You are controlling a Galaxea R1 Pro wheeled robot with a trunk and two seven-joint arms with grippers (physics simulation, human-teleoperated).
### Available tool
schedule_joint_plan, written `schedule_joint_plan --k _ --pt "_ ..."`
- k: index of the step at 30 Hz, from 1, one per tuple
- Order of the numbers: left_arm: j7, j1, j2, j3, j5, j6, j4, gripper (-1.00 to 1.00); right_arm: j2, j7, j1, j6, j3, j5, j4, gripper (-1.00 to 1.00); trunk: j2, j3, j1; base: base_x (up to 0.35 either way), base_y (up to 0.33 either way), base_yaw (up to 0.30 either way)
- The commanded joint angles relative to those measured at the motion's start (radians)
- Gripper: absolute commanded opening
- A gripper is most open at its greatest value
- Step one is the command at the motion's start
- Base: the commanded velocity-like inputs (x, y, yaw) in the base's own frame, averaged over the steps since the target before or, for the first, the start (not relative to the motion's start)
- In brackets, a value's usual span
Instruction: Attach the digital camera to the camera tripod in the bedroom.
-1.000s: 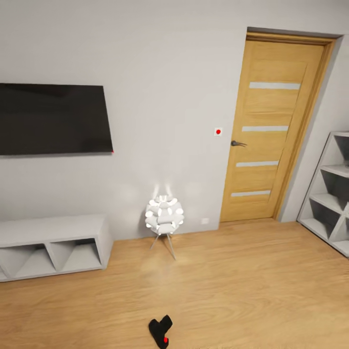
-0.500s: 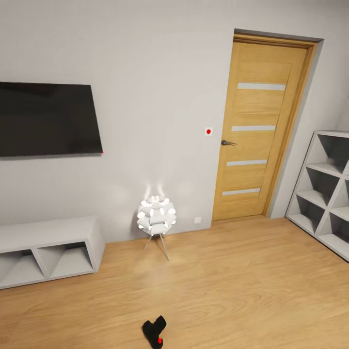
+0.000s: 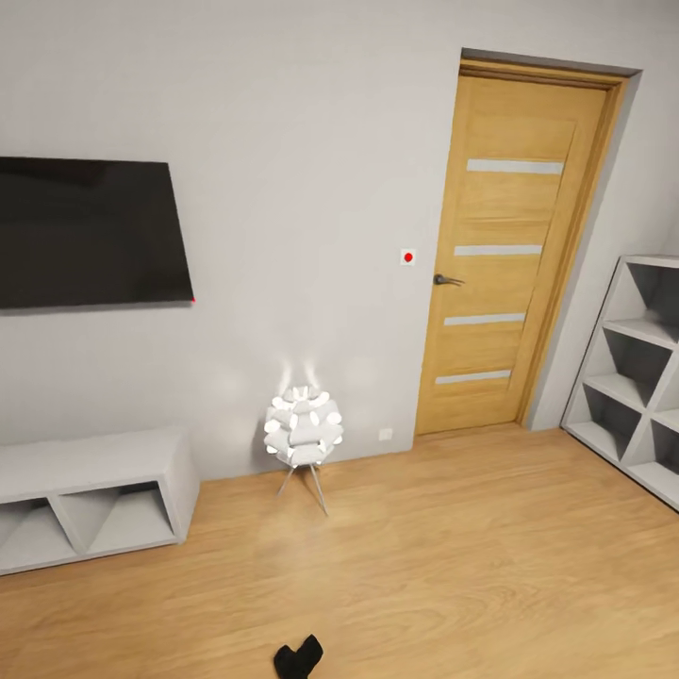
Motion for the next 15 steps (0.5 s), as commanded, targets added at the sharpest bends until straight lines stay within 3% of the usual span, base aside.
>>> schedule_joint_plan --k 1,8,15 --pt "0.000 0.001 0.000 0.001 0.004 -0.001 -0.002 1.00 0.000 0.006 -0.001 -0.005 0.008 -0.010 0.003 1.00 0.000 -0.001 0.001 0.304 0.000 0.000" --pt "-0.001 0.001 0.000 0.001 0.006 -0.001 -0.002 1.00 0.000 0.006 -0.001 -0.007 0.006 -0.011 0.003 1.00 0.000 -0.001 0.001 0.315 0.001 0.000" --pt "-0.001 0.001 -0.002 0.002 0.007 -0.002 -0.002 1.00 -0.001 0.006 -0.001 -0.012 0.005 -0.012 0.004 1.00 0.000 -0.001 0.001 0.318 0.089 0.000"
